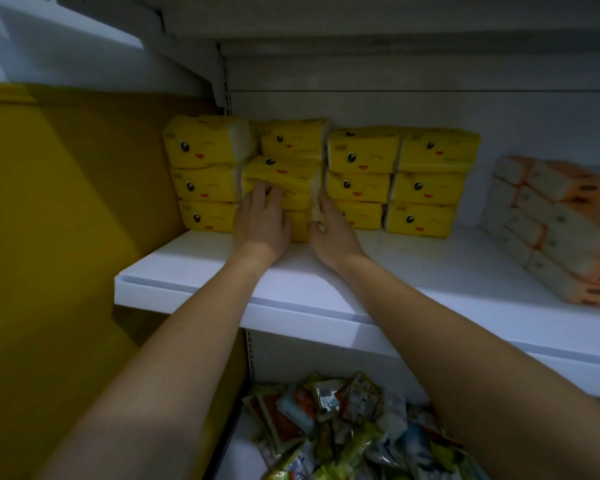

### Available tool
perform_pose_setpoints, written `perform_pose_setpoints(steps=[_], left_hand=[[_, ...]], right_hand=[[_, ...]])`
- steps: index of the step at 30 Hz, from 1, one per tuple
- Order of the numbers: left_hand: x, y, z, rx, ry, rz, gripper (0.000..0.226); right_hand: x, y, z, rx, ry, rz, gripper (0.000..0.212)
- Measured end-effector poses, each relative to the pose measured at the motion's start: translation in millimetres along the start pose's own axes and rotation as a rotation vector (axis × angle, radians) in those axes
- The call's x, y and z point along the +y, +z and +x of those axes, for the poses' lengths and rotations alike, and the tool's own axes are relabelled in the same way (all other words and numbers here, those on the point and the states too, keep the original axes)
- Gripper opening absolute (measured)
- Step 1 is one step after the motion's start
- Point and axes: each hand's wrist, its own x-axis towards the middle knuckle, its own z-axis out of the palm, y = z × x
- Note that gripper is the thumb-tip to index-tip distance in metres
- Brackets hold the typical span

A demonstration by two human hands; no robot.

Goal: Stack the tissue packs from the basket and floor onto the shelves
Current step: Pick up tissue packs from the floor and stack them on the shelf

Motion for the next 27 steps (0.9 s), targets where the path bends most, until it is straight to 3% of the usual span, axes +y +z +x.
perform_pose_setpoints(steps=[3, 7, 15, 21, 27], left_hand=[[0, -13, -9, -0.067, 0.001, 0.000, 0.044], [15, -37, -33, -0.083, 0.092, -0.069, 0.045], [127, -63, -123, -0.239, 0.356, -0.203, 0.048], [237, -44, -211, -0.331, 0.570, -0.348, 0.049], [346, -5, -311, -0.545, 0.805, -0.439, 0.053]], right_hand=[[-5, -13, -16, 0.062, 0.014, -0.122, 0.059], [-11, -47, -64, -0.031, -0.103, -0.395, 0.056], [-4, -143, -202, -0.046, -0.104, -0.686, 0.051], [44, -224, -328, -0.015, 0.063, -0.834, 0.052], [90, -305, -461, 0.030, 0.368, -0.939, 0.057]])
